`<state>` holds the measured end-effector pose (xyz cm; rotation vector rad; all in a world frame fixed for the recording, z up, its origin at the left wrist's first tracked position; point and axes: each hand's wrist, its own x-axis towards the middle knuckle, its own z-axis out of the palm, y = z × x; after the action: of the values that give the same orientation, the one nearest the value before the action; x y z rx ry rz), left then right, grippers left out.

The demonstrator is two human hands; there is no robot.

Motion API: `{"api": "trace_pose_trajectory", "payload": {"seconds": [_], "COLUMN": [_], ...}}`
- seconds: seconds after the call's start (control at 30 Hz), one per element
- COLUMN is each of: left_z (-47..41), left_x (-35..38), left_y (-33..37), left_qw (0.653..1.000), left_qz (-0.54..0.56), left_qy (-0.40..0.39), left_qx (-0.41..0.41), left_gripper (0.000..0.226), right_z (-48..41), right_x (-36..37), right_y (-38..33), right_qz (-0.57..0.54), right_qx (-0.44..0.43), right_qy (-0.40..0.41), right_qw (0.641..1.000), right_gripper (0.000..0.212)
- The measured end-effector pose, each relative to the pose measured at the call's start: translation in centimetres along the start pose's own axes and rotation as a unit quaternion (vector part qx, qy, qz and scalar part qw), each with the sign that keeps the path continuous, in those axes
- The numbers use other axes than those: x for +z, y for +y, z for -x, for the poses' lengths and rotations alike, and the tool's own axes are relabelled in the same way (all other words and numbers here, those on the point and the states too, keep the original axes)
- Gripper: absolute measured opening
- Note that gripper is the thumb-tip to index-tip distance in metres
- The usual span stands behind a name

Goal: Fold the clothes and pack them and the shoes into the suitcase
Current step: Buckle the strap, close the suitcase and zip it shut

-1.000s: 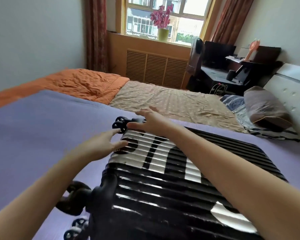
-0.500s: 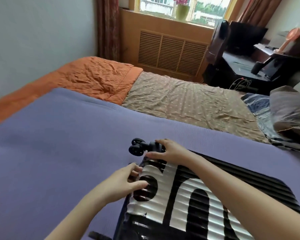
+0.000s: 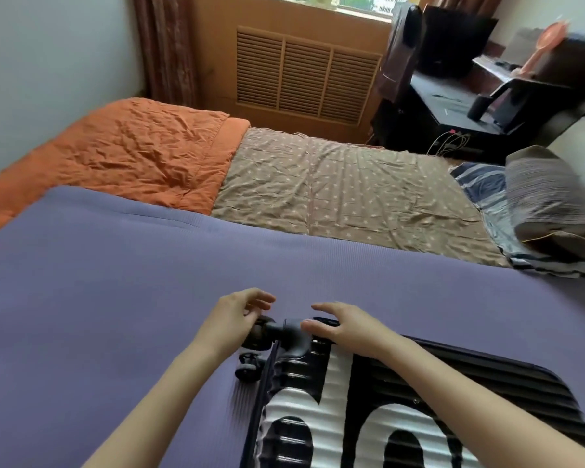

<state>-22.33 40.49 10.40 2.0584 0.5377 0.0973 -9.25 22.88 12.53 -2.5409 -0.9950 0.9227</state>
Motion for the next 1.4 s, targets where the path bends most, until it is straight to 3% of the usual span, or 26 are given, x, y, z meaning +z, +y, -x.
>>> {"api": "trace_pose_trajectory", "payload": {"seconds": [0.17, 0.4, 0.5, 0.67, 0.9, 1.07, 1.23, 1.4], "left_z": [-5.4, -11.7, -13.6, -14.8, -14.4, -14.4, -15.9, -17.1], "left_x": [0.7, 2.2, 2.8, 4.8, 7.7, 9.2, 11.0, 12.9], "left_y": [-1.4, -4.8, -5.8, -7.6, -10.1, -9.7, -9.0, -7.4], "left_qw": [0.993, 0.958, 0.949, 0.926, 0.891, 0.898, 0.886, 0.859], "left_qz": [0.04, -0.04, -0.026, 0.011, 0.039, 0.062, 0.082, 0.103], "left_qy": [-0.108, -0.284, -0.313, -0.377, -0.453, -0.435, -0.454, -0.49], "left_qx": [0.009, 0.001, 0.012, 0.014, 0.009, 0.03, 0.054, 0.102], "left_gripper": [0.024, 0.033, 0.035, 0.037, 0.046, 0.055, 0.054, 0.054], "right_z": [-1.6, -3.5, -4.1, -4.4, -4.6, -4.2, -3.5, -3.6], "right_x": [-0.9, 0.1, 0.4, 0.0, -0.4, -1.2, -0.8, -0.5], "right_y": [1.4, 4.0, 4.9, 4.6, 4.3, 4.7, 5.9, 5.8], "right_qz": [-0.01, 0.02, 0.011, 0.025, -0.012, -0.008, -0.071, -0.085], "right_qx": [0.01, -0.032, -0.03, -0.017, 0.008, 0.046, 0.092, 0.089], "right_qy": [0.02, 0.033, 0.031, 0.008, -0.018, -0.034, -0.009, 0.002], "right_qw": [1.0, 0.999, 0.999, 1.0, 1.0, 0.998, 0.993, 0.992], "right_gripper": [0.07, 0.096, 0.102, 0.078, 0.07, 0.068, 0.07, 0.056]}}
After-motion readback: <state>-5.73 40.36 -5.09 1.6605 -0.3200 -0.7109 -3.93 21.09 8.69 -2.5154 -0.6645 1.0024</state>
